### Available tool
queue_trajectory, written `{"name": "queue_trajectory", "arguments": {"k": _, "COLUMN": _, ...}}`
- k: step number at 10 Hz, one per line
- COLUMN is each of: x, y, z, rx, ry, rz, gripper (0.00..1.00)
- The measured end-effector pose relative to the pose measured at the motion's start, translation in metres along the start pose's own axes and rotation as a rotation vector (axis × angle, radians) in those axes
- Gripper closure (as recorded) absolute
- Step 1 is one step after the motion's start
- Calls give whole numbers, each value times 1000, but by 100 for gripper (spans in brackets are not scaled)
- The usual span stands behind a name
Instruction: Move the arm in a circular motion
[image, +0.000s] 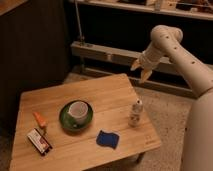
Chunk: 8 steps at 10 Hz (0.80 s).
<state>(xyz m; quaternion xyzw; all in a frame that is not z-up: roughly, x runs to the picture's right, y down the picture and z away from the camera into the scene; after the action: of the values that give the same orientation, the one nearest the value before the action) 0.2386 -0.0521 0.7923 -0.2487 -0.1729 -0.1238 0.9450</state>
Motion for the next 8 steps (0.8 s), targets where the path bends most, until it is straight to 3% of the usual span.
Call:
{"name": "queue_trajectory", "arguments": {"k": 2, "x": 36, "y": 45, "z": 7, "rx": -22, "ry": 11, "rz": 88, "gripper": 40}}
{"name": "queue_trajectory", "arguments": {"k": 5, "x": 69, "y": 120, "z": 5, "rx": -50, "ry": 47, "rz": 169, "gripper": 40}}
{"name": "queue_trajectory", "arguments": {"k": 6, "x": 70, "y": 136, "z": -1, "rx": -55, "ry": 62, "rz": 168, "gripper": 40}}
{"name": "queue_trajectory", "arguments": {"k": 8, "x": 50, "y": 166, "z": -20, "rx": -67, "ry": 90, "rz": 142, "gripper": 40}}
